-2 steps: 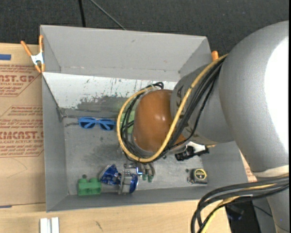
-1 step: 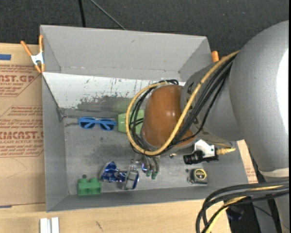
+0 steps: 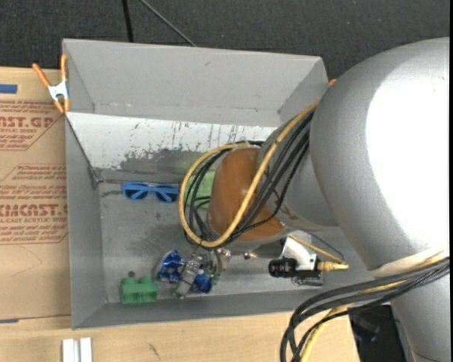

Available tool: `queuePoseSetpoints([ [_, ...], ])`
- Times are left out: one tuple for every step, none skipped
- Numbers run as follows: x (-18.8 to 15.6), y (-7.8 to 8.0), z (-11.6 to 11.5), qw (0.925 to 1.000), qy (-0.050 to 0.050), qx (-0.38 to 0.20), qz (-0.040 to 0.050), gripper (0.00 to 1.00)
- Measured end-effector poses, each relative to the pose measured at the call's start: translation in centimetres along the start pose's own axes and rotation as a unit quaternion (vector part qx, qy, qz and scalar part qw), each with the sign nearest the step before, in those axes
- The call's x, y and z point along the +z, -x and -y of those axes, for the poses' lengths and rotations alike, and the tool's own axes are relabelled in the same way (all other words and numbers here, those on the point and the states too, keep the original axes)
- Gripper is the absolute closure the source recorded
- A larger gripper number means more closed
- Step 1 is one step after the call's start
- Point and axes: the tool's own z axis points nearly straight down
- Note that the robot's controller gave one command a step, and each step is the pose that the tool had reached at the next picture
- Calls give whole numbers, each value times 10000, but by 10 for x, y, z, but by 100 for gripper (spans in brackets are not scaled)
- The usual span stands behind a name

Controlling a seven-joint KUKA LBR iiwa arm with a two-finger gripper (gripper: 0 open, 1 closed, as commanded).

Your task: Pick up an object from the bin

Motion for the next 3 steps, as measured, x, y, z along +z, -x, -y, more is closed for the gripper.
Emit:
queuePoseSetpoints([
  [0,0,0,10000,0,-1,-5,0],
  [-3,2,-2,10000,29,0,25,100],
  [-71,2,-3,10000,28,-5,38,100],
])
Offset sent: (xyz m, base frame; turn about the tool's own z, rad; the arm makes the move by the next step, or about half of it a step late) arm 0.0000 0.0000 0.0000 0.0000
